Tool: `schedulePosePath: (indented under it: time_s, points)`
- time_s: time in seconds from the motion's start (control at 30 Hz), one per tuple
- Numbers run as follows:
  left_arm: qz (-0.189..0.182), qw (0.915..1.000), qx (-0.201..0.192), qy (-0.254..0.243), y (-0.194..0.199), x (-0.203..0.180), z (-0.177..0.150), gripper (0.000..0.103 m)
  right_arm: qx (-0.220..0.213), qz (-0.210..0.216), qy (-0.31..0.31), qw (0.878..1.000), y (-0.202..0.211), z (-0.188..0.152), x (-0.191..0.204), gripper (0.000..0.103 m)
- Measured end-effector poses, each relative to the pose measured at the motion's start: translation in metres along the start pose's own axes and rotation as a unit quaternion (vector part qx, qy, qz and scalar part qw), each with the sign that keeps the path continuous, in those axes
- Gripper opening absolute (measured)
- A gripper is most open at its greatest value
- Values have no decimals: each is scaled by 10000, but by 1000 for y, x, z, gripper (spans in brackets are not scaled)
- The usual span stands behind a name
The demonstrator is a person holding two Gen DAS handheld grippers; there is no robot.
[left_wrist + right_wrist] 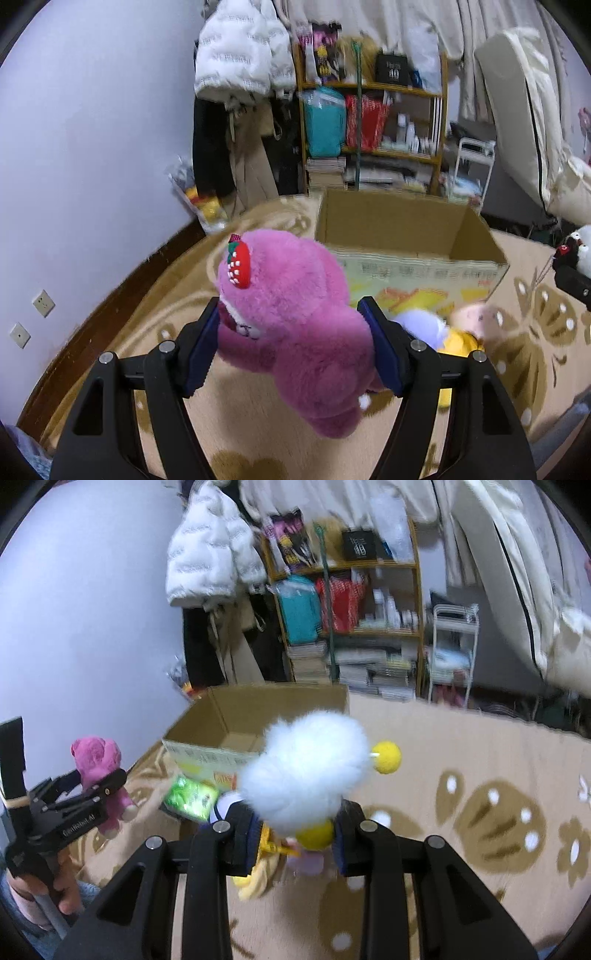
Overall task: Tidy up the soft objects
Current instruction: 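Close the right tool on the white chick while the left tool grips the pink bear, then carry the white chick into the box with the right tool while the left tool carries the pink bear there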
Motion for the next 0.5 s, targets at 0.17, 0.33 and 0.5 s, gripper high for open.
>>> schedulePosePath:
  time_s: [0.17, 0.33, 0.5]
  points:
    - [-65, 9993, -374, -49, 10, 1, 21, 72, -273, 6, 143, 9995, 0, 12, 10, 32]
    - [-116, 9977, -649, -140, 16, -3, 36, 72, -471, 26, 146, 9988, 0, 25, 16, 32]
    - [-279, 9954, -892, -201, 13, -10, 57, 72, -700, 66, 148, 9974, -7, 45, 19, 32]
Point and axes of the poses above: each gripper's, at about its wrist camera, not at the fingertips, and y roughly against the way its jaws point, x to its left, z to its top, the point moved 9 cm from there along -y, roughly the way its jaws point, and after that the axes turned 2 degrees about -y, right-handed, at the moved point
